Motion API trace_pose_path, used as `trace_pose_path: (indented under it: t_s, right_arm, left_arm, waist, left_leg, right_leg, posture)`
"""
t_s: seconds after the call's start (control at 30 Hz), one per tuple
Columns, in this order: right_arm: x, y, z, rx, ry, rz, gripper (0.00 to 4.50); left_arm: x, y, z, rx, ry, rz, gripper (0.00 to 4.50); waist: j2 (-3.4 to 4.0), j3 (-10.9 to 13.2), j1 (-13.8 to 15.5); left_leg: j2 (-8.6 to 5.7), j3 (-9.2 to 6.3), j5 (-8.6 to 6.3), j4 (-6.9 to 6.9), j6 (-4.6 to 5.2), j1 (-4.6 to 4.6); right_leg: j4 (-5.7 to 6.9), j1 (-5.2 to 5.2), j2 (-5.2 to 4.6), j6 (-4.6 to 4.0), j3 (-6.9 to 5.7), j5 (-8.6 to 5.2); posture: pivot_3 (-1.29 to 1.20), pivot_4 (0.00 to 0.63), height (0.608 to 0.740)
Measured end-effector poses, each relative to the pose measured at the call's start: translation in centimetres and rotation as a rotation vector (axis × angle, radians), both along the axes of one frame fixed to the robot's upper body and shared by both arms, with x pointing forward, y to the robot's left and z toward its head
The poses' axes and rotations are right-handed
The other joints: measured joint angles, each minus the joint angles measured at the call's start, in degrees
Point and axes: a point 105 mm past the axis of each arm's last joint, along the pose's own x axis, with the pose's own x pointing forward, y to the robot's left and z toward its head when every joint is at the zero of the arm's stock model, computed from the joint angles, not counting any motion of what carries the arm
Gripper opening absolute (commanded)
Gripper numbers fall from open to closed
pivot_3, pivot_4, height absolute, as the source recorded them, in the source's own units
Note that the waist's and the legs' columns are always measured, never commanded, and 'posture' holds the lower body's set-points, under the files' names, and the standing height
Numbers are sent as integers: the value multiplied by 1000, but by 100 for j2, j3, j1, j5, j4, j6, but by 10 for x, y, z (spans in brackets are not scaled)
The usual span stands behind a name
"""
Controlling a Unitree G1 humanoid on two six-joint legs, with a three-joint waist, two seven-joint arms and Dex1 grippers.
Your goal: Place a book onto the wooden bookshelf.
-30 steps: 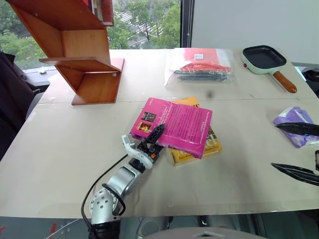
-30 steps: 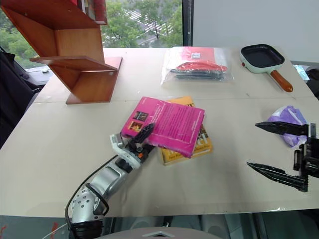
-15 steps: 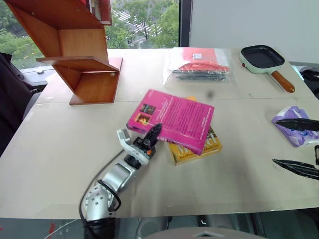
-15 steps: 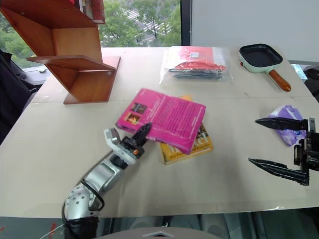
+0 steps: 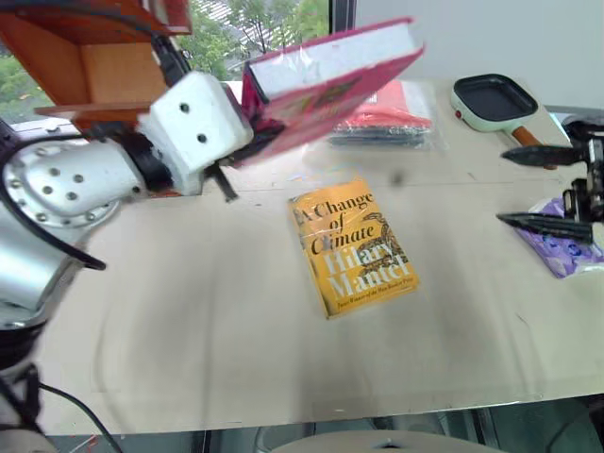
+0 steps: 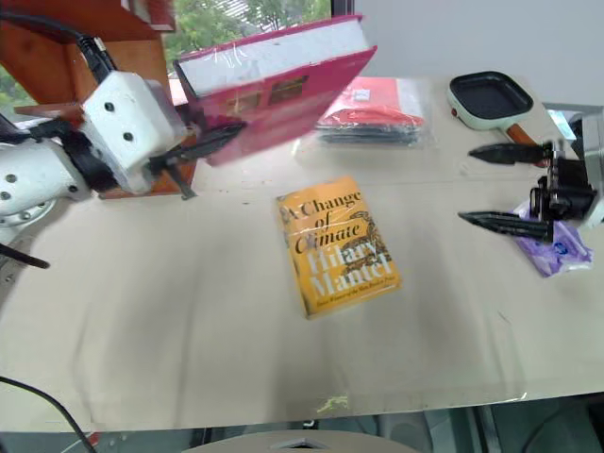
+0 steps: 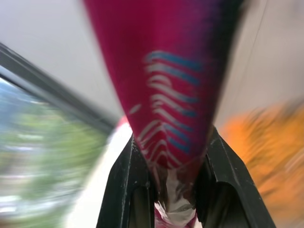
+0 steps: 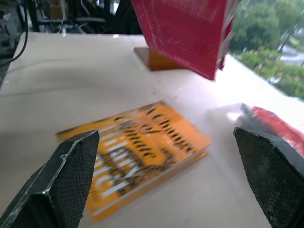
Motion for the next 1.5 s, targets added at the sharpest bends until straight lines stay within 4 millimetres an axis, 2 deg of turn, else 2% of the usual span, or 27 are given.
trace_pose_path:
  t_s: [0.07,0.2,0.27,0.37,0.47,0.63,0.77,0.93,1.07,1.23,1.4,1.5]
  right_arm:
    - [10,4,4,71,10,28,4500]
    - [25,9,7,163,39,49,4500]
    - [31,15,8,199,61,68,4500]
    - [38,20,15,242,87,85,4500]
    - [42,22,19,263,104,86,4500]
    - [55,26,13,277,142,26,4500]
    - [62,34,8,278,156,-2,4500]
    - [61,41,14,280,152,-21,4500]
    - [60,44,21,313,160,-45,4500]
    - [60,46,25,342,182,-59,4500]
    - [59,49,25,348,192,-54,4500]
    - [57,50,26,350,185,-46,4500]
  left_arm:
    - [3,20,6,134,-100,113,422]
    - [1,23,6,246,-182,165,422]
    - [-2,25,12,269,-225,198,422]
    - [-7,40,19,304,-263,311,422]
    - [-8,54,15,316,-254,387,422]
    - [-11,80,6,318,-198,513,422]
    - [-5,102,-11,328,-134,576,422]
    - [1,120,-8,336,-130,630,422]
    - [4,125,-2,373,-130,635,422]
    - [14,130,-5,405,-101,632,422]
    - [24,127,-1,422,-95,616,422]
    - [27,134,-9,446,-28,639,422]
  waist:
    - [1,0,-39]
    - [2,1,-16]
    - [2,1,-22]
    - [3,1,-58]
    - [3,1,-70]
    - [3,1,-89]
    - [4,1,-90]
    - [3,0,-82]
    - [3,0,-83]
    - [3,0,-96]
    - [3,-1,-94]
    - [3,-1,-119]
  left_leg:
    - [2,1,1,-13,0,-35]
    - [-8,-13,1,37,0,-166]
    - [-19,-6,2,43,1,-167]
    - [-27,-2,2,43,3,-160]
    - [-25,-10,2,43,3,-156]
    - [-23,-6,2,50,2,-145]
    - [-24,-1,2,55,2,-137]
    - [-28,-4,2,63,2,-137]
    - [-29,-4,2,64,2,-137]
    - [-29,-3,3,64,2,-138]
    - [-37,-1,3,66,3,-139]
    - [-37,4,3,67,4,-139]
  right_leg:
    - [-1,-44,-6,0,1,0]
    - [31,-151,-28,2,-25,2]
    - [33,-153,-33,3,-30,3]
    - [40,-151,-38,4,-32,4]
    - [50,-150,-37,4,-41,4]
    - [99,-153,-38,2,-38,3]
    - [109,-154,-52,2,-32,4]
    - [124,-154,-69,1,-38,4]
    - [128,-154,-70,1,-38,4]
    - [130,-154,-68,1,-39,4]
    - [134,-154,-62,2,-46,4]
    - [136,-155,-60,2,-51,4]
  posture:
    - [0,150,740]
    - [0,150,740]
    - [0,150,740]
    - [0,150,740]
    - [0,150,740]
    - [0,150,740]
    - [0,150,740]
    - [0,150,740]
    - [0,150,740]
    - [0,150,740]
    - [0,150,740]
    - [0,150,740]
